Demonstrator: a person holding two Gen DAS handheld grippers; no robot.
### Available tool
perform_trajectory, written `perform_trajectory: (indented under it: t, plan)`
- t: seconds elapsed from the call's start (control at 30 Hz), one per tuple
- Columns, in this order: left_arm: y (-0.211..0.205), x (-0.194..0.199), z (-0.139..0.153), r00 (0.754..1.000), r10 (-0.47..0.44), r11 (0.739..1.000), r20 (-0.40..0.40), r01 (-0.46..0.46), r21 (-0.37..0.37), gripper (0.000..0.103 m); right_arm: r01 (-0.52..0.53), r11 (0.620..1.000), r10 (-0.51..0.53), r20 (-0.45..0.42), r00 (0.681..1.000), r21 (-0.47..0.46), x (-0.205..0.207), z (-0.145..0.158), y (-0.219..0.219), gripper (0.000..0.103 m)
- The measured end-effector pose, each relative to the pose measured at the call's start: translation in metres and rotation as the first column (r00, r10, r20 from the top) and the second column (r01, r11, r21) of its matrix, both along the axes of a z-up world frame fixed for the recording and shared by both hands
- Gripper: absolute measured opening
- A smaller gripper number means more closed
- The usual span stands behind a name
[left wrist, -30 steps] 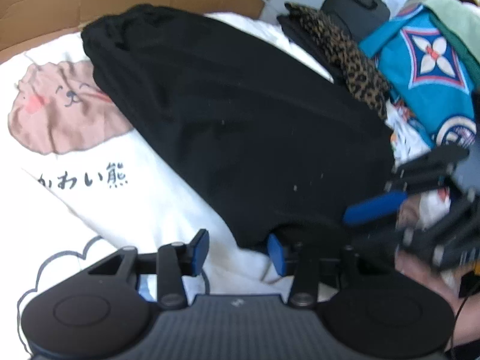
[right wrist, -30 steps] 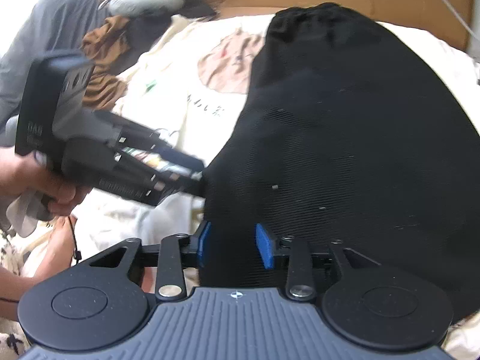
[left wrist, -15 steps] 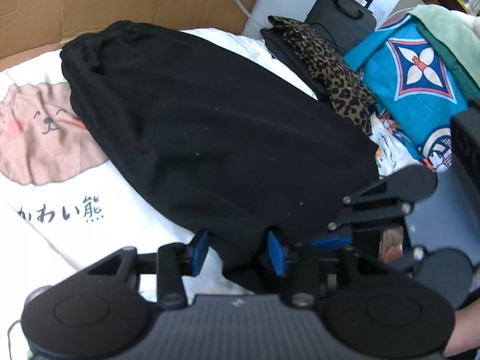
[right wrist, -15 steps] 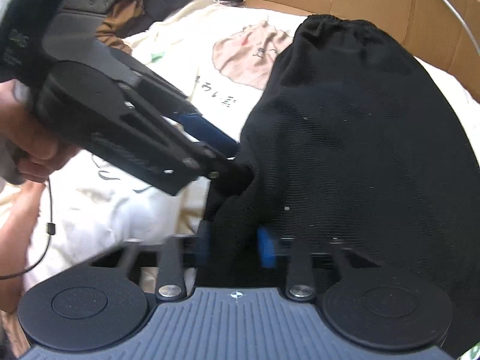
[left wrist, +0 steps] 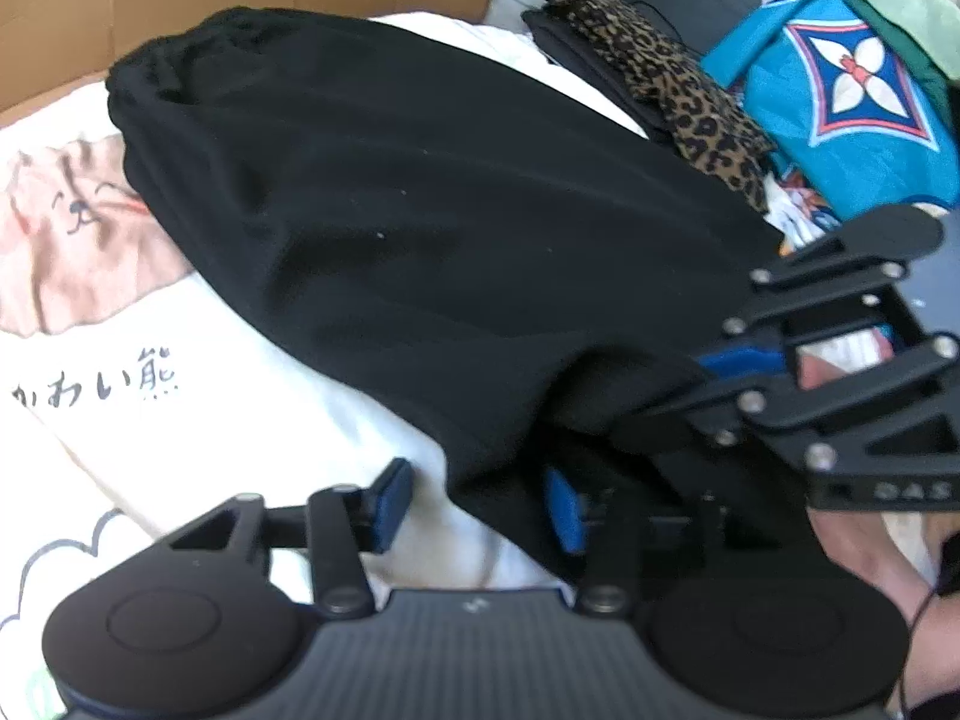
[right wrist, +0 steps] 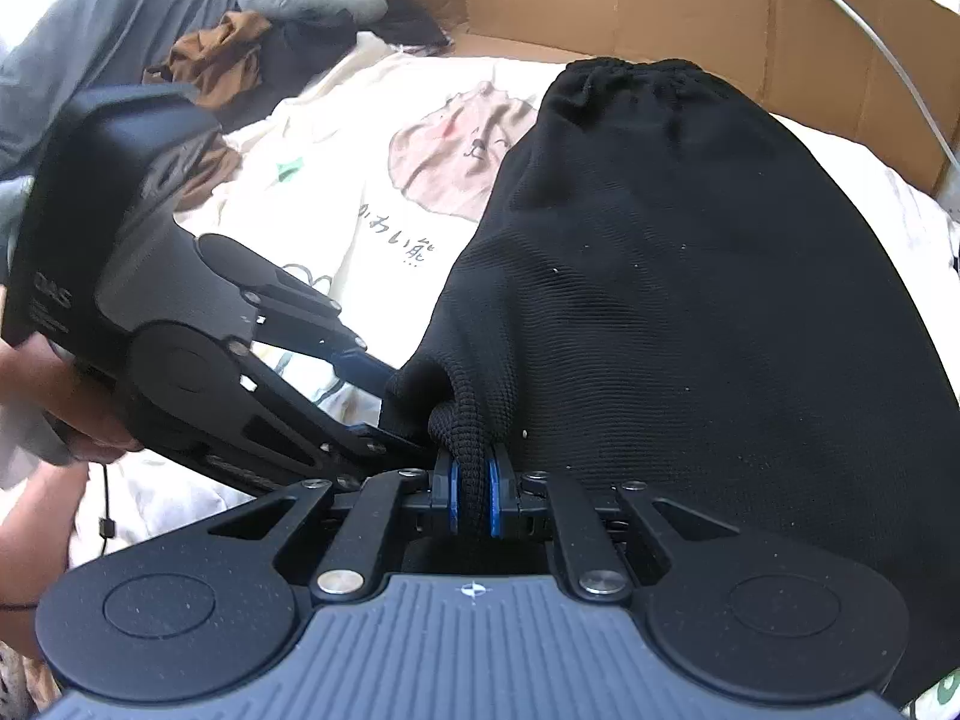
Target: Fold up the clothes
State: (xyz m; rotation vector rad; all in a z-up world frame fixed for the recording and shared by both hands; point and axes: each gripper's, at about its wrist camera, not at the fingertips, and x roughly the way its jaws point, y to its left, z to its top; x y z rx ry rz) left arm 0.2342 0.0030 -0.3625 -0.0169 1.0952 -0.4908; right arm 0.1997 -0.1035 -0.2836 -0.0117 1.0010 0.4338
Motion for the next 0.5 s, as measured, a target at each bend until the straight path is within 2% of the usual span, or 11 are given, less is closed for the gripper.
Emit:
perform_trajectory:
  t: [0.1,0.23,0.37,0.47,0.5]
  plan:
    - [-0.005,0.003,-0.004,0.999,0.037,0.999,0.015,-0.036,-0.003,0.06,0.018,1.0,-0.018,-0.008,1.0,0.024,-0.005,0.001,-0.005,0.008]
    - [-0.006,0.002,-0.008,0.994,0.103,0.994,0.026,-0.102,-0.037,0.06,0.038,0.997,-0.035,-0.033,0.999,0.065,-0.009,-0.001,-0.011,0.008]
    - [-0.005,-0.003,-0.009,0.987,0.144,0.989,0.065,-0.142,-0.039,0.06,0.043,0.996,-0.039,-0.047,0.998,0.084,-0.013,-0.003,-0.014,0.009]
    - [-0.008,-0.008,-0.008,0.987,0.132,0.991,0.091,-0.131,-0.022,0.055,0.049,0.994,-0.043,-0.063,0.997,0.099,-0.014,-0.001,-0.018,0.012]
    - [-0.008,-0.009,-0.008,0.987,0.125,0.992,0.098,-0.124,-0.015,0.05,0.05,0.993,-0.043,-0.068,0.997,0.105,-0.014,0.0,-0.02,0.02]
